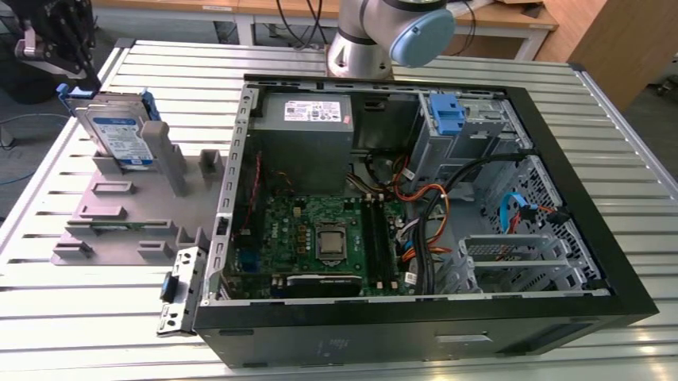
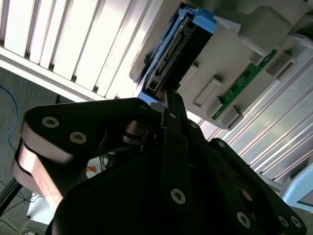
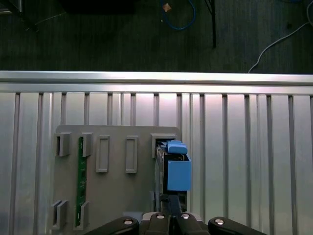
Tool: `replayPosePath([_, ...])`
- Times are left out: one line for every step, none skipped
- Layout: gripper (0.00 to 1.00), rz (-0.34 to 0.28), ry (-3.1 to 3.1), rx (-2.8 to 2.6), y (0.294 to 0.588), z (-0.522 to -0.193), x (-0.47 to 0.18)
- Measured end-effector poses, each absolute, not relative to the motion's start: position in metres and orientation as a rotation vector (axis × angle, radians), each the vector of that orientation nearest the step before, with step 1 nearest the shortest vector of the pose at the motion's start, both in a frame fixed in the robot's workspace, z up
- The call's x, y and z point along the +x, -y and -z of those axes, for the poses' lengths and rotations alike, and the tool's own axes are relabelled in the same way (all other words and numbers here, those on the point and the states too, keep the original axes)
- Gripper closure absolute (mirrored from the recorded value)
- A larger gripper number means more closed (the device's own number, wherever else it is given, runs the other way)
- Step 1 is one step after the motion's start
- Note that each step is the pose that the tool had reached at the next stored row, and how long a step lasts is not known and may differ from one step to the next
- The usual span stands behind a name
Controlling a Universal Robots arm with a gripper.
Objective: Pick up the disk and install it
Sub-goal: 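Pick up the disk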
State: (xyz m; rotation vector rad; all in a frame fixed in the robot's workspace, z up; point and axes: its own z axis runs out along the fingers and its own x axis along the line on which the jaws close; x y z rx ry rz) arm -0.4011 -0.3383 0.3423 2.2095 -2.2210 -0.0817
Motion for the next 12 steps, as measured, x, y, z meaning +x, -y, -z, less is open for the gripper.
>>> replayPosePath([0.89, 0.082, 2.217, 2.214, 0.3383, -0.342, -0.4009])
replayPosePath([0.89, 0.082, 2.214, 2.216, 0.3383, -0.3418, -0.4003])
replayPosePath([0.89, 0.082, 2.213, 2.217, 0.3383, -0.3415, -0.3994])
replayPosePath([0.89, 0.082, 2.213, 2.217, 0.3383, -0.3413, -0.3983])
replayPosePath([0.89, 0.082, 2.213, 2.217, 0.3383, -0.341, -0.3972])
replayPosePath([0.89, 0.082, 2.214, 2.216, 0.3383, -0.3406, -0.3964])
replayPosePath([0.89, 0.082, 2.22, 2.21, 0.3383, -0.3401, -0.396])
replayPosePath([0.89, 0.082, 2.23, 2.201, 0.3382, -0.3396, -0.3958])
replayPosePath([0.89, 0.082, 2.241, 2.19, 0.3383, -0.339, -0.3957])
replayPosePath([0.89, 0.082, 2.248, 2.184, 0.3382, -0.3385, -0.3956])
replayPosePath([0.89, 0.082, 2.252, 2.179, 0.3381, -0.3379, -0.3955])
replayPosePath([0.89, 0.082, 2.257, 2.174, 0.338, -0.3373, -0.3954])
